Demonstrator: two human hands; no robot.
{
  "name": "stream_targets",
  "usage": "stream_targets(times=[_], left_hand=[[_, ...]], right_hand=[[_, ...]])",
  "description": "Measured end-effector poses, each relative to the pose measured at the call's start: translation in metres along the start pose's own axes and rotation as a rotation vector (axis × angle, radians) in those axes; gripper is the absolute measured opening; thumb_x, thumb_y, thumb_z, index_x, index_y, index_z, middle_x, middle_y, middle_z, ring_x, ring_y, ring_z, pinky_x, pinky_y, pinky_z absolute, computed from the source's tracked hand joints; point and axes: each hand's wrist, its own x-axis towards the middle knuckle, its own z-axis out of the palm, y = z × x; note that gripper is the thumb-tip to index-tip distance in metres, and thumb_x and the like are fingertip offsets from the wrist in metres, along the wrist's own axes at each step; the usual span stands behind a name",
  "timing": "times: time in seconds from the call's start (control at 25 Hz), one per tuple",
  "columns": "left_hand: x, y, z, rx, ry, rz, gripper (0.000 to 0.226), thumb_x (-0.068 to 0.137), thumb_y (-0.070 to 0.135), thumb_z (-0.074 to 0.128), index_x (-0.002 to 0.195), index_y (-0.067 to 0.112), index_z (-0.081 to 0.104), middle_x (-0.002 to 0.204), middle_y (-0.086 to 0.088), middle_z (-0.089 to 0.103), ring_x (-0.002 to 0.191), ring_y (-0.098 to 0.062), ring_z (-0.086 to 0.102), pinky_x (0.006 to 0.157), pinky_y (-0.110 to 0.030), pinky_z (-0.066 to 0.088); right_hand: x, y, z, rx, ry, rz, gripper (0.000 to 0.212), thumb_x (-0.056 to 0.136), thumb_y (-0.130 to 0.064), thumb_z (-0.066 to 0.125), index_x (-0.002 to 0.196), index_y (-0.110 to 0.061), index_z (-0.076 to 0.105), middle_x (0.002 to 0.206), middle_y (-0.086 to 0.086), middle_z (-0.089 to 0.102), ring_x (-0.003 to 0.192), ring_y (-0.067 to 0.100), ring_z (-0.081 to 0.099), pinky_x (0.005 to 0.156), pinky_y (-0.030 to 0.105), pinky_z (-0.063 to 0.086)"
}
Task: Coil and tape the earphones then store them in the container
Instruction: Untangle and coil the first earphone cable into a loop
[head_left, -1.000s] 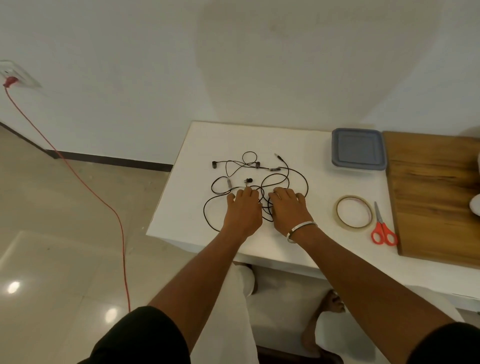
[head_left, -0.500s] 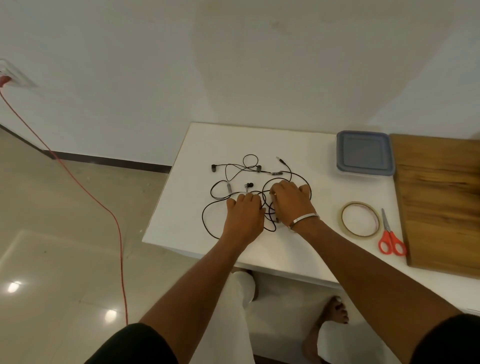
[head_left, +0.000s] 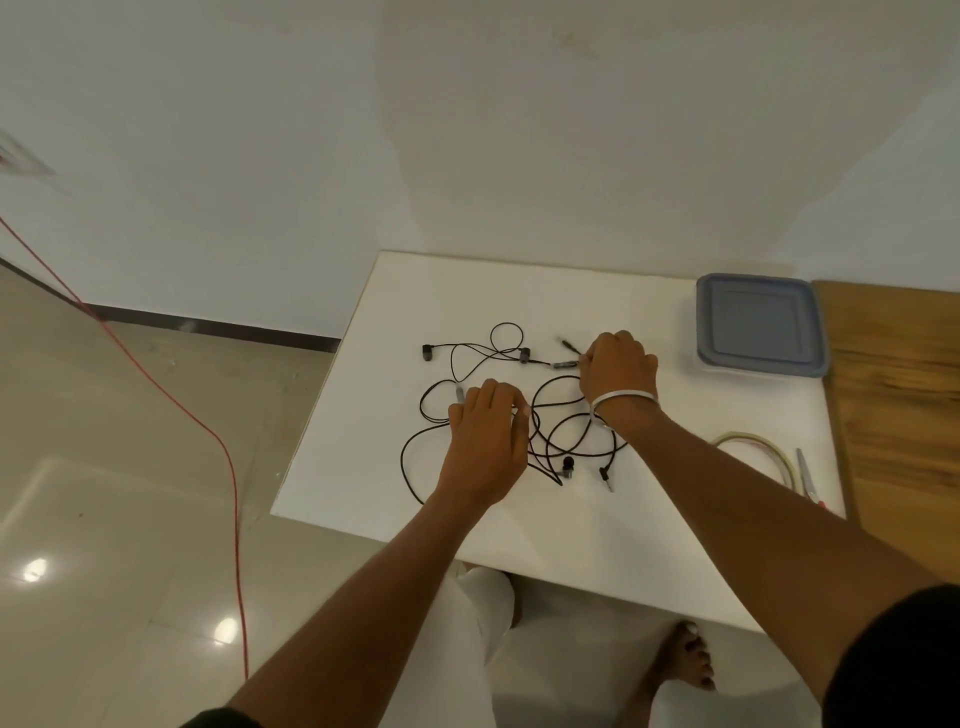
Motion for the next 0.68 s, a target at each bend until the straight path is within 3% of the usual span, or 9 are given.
stream_targets(times=[0.16,0.32,0.4,0.52,0.6,0.68], left_hand=[[0.001,0.001,0.000,-0.016,0.010,-0.001,0.015,0.095,0.018,0.042,0.101,0.017,0.055,0.097,0.002,0.053,0.089,-0.016,0.045,0.081,-0.034,0.038],[0.003,0.013,-0.004,-0.188,0.042,-0.072,0.016,0.096,0.016,0.044,0.107,0.018,0.056,0.103,0.005,0.055,0.096,-0.010,0.044,0.091,-0.032,0.039],[0.007,0.027,-0.011,-0.319,0.066,-0.079,0.019,0.096,0.017,0.046,0.112,0.017,0.057,0.106,0.006,0.057,0.099,-0.008,0.047,0.089,-0.024,0.039],[0.012,0.053,-0.028,-0.515,-0.106,-0.109,0.025,0.096,0.024,0.054,0.120,0.020,0.057,0.106,0.009,0.063,0.101,-0.002,0.055,0.084,-0.010,0.039],[0.012,0.067,-0.038,-0.542,-0.239,-0.092,0.029,0.096,0.029,0.055,0.123,0.021,0.059,0.107,0.010,0.067,0.101,0.003,0.060,0.083,-0.006,0.041],[0.010,0.075,-0.045,-0.521,-0.250,-0.054,0.025,0.097,0.026,0.055,0.119,0.017,0.063,0.104,0.008,0.068,0.096,0.001,0.062,0.082,-0.006,0.043]], right_hand=[[-0.005,0.004,-0.002,0.312,0.032,0.029,0.018,0.090,-0.022,0.052,0.092,-0.007,0.062,0.097,0.011,0.059,0.091,0.026,0.057,0.081,0.037,0.048],[-0.025,0.008,-0.030,0.825,-0.060,0.129,0.011,0.090,-0.020,0.058,0.095,-0.011,0.060,0.084,0.002,0.067,0.070,0.005,0.059,0.064,0.015,0.043],[-0.039,0.009,-0.045,1.022,-0.136,0.145,0.008,0.090,-0.015,0.058,0.096,-0.011,0.059,0.077,0.003,0.069,0.060,0.007,0.058,0.059,0.018,0.045],[-0.060,0.008,-0.061,1.289,-0.214,0.146,0.014,0.091,-0.006,0.055,0.104,-0.008,0.050,0.075,0.013,0.067,0.056,0.020,0.056,0.052,0.028,0.051],[-0.071,0.009,-0.072,1.371,-0.221,0.130,0.017,0.091,-0.004,0.054,0.106,-0.009,0.047,0.075,0.017,0.066,0.058,0.024,0.058,0.056,0.032,0.053],[-0.079,0.014,-0.084,1.355,-0.218,0.091,0.014,0.092,-0.003,0.052,0.105,-0.008,0.055,0.081,0.020,0.068,0.062,0.026,0.060,0.059,0.033,0.054]])
